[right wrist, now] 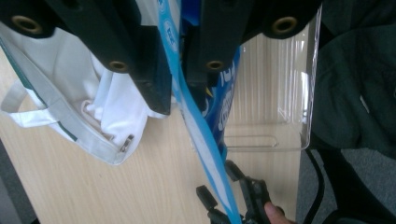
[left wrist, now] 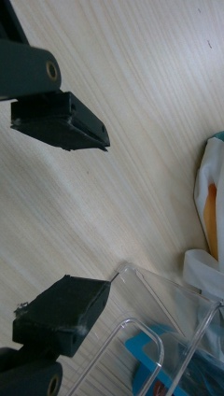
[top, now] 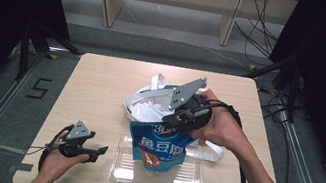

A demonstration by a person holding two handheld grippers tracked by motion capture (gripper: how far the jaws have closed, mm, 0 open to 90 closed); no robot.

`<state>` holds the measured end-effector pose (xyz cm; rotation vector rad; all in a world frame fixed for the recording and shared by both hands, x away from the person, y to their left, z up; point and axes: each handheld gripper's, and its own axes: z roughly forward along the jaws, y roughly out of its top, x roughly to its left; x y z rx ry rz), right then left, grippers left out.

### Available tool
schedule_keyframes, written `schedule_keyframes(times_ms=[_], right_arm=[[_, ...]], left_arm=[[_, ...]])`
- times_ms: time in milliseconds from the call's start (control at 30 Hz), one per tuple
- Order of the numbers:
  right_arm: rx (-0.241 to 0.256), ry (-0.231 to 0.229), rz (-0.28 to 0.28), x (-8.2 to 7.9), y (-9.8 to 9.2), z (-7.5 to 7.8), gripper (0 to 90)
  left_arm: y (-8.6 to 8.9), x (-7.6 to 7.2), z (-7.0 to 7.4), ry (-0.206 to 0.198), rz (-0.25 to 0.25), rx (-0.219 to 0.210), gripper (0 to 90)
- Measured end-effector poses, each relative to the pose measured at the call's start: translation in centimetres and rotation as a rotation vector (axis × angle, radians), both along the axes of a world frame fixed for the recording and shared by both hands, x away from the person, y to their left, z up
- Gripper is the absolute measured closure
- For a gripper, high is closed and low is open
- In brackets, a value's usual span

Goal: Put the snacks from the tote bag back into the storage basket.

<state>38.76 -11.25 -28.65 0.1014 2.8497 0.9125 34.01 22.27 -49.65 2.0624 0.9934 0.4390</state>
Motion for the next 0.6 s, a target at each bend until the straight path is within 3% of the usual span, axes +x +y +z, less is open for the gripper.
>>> schedule_keyframes(times_ms=[100,167,233,600], right_arm=[[0.045,-0.009,0.002,-0.2,-0.2,0.4,73.0],[0.090,0.031,-0.021,-0.3,-0.6,0.9,66.1],[0.131,0.030,-0.046,-0.4,-1.0,1.3,58.1],[0.269,-0.001,-0.170,-0.8,-4.9,3.2,47.4]], left_arm=[[0.0,0.0,0.0,0.002,-0.002,0.001,25.4],[0.0,0.0,-0.1,-0.003,0.003,-0.001,25.4],[0.0,0.0,-0.1,-0.001,0.001,-0.001,25.4],[0.0,0.0,-0.1,0.001,0.001,0.003,25.4]])
